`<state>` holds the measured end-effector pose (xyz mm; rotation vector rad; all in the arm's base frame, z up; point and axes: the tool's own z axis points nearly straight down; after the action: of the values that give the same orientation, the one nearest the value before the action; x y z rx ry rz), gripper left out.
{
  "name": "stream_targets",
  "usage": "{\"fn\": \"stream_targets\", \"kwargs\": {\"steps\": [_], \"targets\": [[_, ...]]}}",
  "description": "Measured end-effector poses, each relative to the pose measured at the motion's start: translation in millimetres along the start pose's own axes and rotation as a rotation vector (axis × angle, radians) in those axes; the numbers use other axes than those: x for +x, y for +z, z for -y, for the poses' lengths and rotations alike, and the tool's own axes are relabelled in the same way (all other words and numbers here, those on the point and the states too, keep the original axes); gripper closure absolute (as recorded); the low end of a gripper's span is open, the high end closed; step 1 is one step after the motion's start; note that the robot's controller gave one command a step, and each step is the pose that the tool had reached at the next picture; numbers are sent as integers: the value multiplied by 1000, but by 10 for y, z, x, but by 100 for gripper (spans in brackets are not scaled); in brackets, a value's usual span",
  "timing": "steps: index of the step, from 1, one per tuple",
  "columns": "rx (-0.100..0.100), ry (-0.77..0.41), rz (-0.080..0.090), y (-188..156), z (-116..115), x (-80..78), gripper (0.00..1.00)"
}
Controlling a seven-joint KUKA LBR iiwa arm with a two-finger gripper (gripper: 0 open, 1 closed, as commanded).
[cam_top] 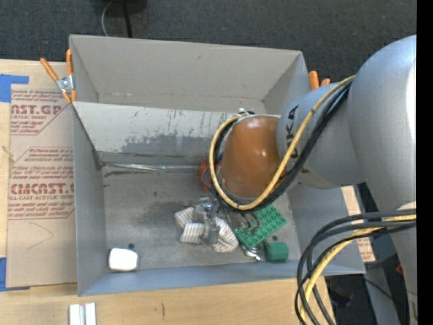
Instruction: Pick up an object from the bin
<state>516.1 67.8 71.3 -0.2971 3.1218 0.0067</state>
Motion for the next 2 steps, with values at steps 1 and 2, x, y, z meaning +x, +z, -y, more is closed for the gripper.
{"fn": "stream_targets", "kwargs": {"steps": [1, 2], "targets": [[-1, -47, 2, -1147, -49, 24, 100], [-1, -47, 2, -1146, -49, 24, 100]]}}
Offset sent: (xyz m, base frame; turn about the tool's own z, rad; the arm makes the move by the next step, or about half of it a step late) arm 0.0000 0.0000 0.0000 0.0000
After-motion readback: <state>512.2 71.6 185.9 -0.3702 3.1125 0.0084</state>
